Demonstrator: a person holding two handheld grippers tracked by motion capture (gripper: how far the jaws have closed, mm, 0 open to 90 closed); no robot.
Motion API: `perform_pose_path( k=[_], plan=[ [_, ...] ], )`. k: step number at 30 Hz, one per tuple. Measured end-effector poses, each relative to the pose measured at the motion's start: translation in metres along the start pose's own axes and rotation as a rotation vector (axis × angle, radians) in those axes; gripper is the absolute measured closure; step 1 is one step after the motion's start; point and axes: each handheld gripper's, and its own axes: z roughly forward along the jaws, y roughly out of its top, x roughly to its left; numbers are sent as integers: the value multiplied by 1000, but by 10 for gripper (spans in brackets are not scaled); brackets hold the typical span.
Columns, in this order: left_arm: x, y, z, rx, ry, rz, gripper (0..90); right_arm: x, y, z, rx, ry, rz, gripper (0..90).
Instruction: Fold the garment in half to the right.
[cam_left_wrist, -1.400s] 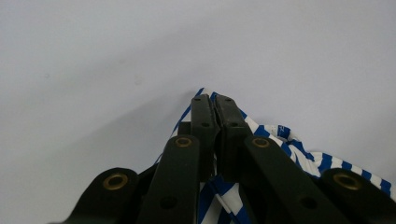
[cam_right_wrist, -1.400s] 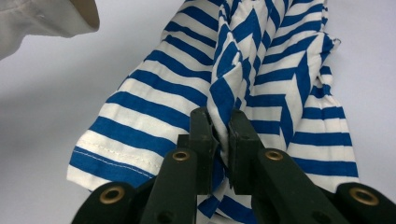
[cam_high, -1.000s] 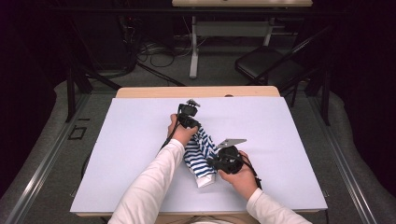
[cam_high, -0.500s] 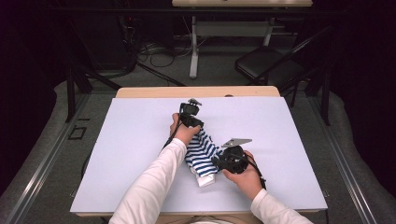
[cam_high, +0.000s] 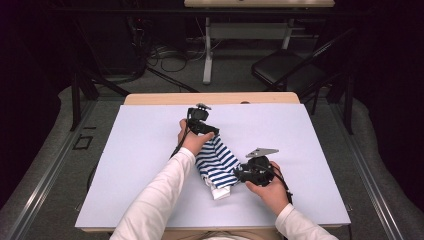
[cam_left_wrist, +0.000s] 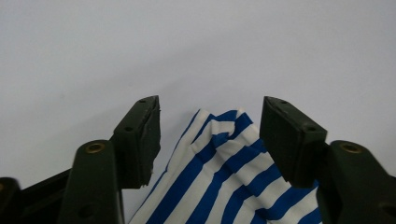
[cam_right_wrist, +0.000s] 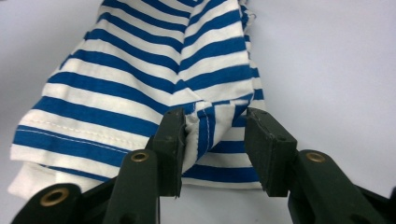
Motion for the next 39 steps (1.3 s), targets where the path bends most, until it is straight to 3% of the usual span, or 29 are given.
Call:
perform_pose_path(
  k=[4, 9, 15, 32, 39],
  plan=[
    [4, -2, -6, 5, 10, 14, 335, -4, -3, -2, 5, -12, 10, 569],
    [10, -7, -13, -14, 15, 4, 330, -8, -6, -7, 10, -44, 3, 579],
    [19, -13, -21, -25, 21, -9, 317, -15, -7, -17, -19, -50, 30, 574],
    [42, -35, -43, -49, 26, -51, 314, -11, 9, -26, -80, -39, 32, 525],
    [44, -42, -45, -43, 16, -53, 316, -7, 13, -24, -79, -37, 21, 523]
  ],
)
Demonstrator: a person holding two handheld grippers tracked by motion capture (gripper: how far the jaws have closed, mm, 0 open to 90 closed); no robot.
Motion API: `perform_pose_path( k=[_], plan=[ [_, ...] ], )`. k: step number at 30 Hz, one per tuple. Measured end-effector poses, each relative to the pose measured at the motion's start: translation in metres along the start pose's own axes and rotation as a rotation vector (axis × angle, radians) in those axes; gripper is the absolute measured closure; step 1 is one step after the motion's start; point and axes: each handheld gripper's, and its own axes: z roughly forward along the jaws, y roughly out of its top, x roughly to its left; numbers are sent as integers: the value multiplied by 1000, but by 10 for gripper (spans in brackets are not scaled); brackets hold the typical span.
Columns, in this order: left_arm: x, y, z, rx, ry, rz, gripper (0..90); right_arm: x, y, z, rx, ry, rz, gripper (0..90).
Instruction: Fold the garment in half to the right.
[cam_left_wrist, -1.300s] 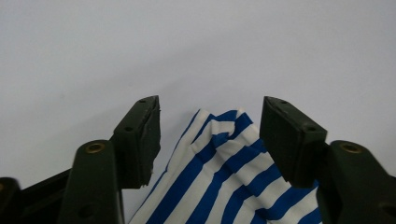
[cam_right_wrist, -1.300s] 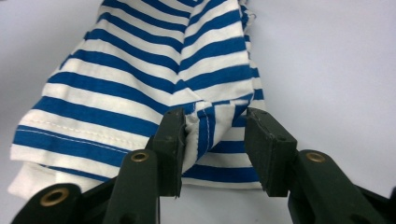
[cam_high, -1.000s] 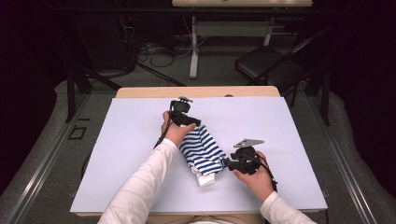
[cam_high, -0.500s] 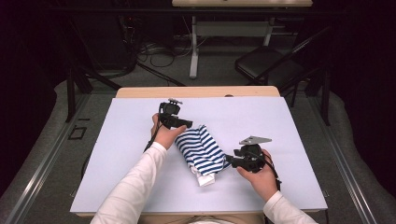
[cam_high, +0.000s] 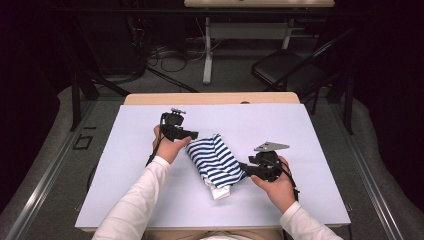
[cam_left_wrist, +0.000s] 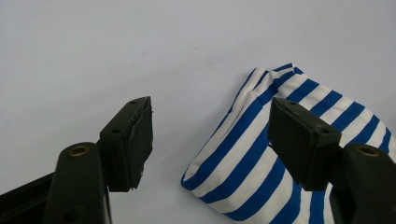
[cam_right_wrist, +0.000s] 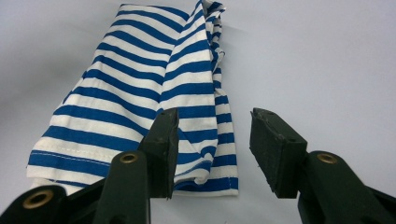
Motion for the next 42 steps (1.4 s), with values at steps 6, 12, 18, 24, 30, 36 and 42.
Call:
perform_pose_path(
  k=[6, 12, 18, 24, 30, 36, 42],
  plan=[
    [-1, -4, 7, 22, -12, 6, 337, 0, 0, 5, 10, -3, 0, 523],
    [-2, -7, 14, 48, -36, 12, 385, 1, -2, 10, 22, 2, -5, 524],
    [0, -9, 20, 75, -56, 2, 433, 2, -3, 13, 29, 6, -3, 525],
    [-1, -10, 23, 86, -74, -2, 504, 1, -2, 17, 29, 8, -2, 525],
    [0, -12, 25, 94, -97, -12, 592, 0, -1, 22, 28, 13, 0, 526],
    [-1, -13, 26, 100, -102, 3, 743, -2, 0, 30, 38, 24, 2, 527],
    [-1, -14, 23, 94, -101, 23, 873, -3, -1, 34, 54, 33, 6, 547]
  ],
)
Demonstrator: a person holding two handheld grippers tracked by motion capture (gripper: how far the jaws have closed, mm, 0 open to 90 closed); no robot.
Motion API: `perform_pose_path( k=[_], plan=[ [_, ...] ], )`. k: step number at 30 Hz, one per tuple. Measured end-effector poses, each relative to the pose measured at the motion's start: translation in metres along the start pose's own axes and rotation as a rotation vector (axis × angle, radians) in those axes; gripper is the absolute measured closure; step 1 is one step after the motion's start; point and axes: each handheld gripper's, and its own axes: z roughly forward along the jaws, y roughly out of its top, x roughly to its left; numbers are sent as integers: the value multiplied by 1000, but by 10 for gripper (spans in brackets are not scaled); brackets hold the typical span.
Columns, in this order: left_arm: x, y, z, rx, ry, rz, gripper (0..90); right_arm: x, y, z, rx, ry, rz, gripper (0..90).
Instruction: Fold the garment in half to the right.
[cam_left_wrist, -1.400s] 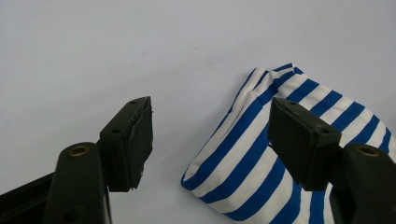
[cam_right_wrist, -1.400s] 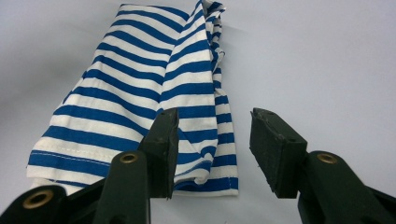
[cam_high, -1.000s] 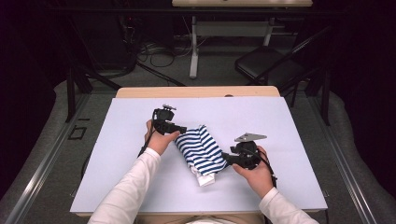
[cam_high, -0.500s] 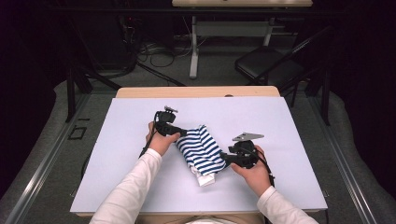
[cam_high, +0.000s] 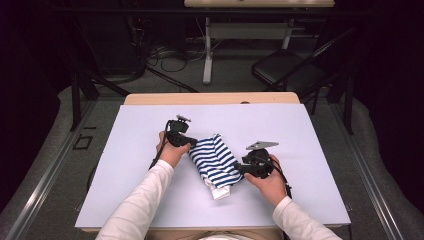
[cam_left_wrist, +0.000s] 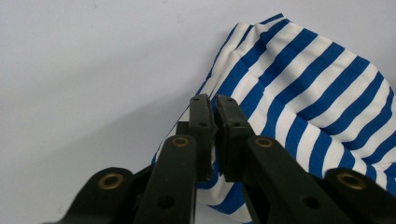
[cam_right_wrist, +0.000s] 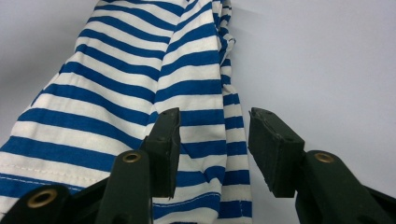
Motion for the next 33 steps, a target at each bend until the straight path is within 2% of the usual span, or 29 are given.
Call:
perform_pose_path(
  k=[14, 18, 21, 23, 33],
  plan=[
    [2, -2, -1, -5, 0, -6, 889, 0, -12, -3, 58, 14, 7, 644],
    [2, -2, -1, -8, 2, -6, 889, 0, -15, -6, 60, 23, 4, 737],
    [2, -2, -1, -8, 3, -6, 889, 2, -17, -8, 67, 25, -14, 857],
    [2, -2, -1, -11, 3, -7, 890, 3, -17, -8, 65, 21, -31, 881],
    [3, -1, -2, -34, 3, -13, 891, 2, -17, -10, 65, -2, -51, 900]
  ],
)
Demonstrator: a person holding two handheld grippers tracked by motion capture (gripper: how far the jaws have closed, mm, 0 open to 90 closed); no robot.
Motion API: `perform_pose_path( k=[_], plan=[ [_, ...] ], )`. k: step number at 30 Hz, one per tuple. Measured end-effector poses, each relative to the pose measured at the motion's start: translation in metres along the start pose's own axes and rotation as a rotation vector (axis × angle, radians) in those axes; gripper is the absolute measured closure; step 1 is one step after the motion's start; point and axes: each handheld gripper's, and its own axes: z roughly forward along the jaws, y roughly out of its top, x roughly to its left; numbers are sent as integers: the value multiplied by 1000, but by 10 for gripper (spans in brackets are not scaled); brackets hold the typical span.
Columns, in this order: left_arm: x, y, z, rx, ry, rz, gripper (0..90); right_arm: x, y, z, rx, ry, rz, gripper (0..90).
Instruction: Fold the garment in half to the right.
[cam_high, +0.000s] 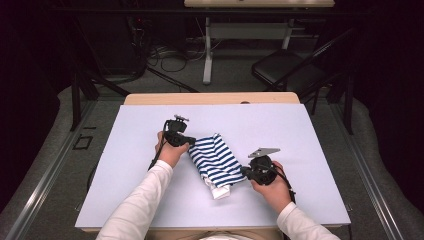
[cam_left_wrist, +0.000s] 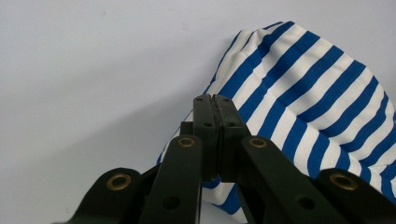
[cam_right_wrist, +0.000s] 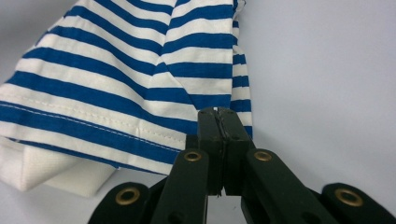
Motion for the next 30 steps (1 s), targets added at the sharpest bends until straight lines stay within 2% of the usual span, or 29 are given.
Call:
perform_pose_path(
  k=[6, 16, 22, 25, 27, 30],
  plan=[
    [1, 5, 2, 3, 2, -4, 891, -1, -2, 0, 8, -9, -8, 900],
    [-2, 27, 15, 14, 32, 31, 891, -2, 1, 3, 3, -8, -1, 900],
    [0, 38, 20, 4, 31, 26, 892, -2, 2, 6, -2, 0, 4, 900],
    [2, 43, 24, 5, 34, 27, 892, -3, 3, 7, -8, 21, 23, 900],
    [2, 46, 26, -2, 31, 12, 892, -3, 3, 8, -10, 31, 31, 900],
    [4, 50, 30, 0, 29, 13, 892, -1, 4, 10, -8, 35, 28, 900]
  ],
)
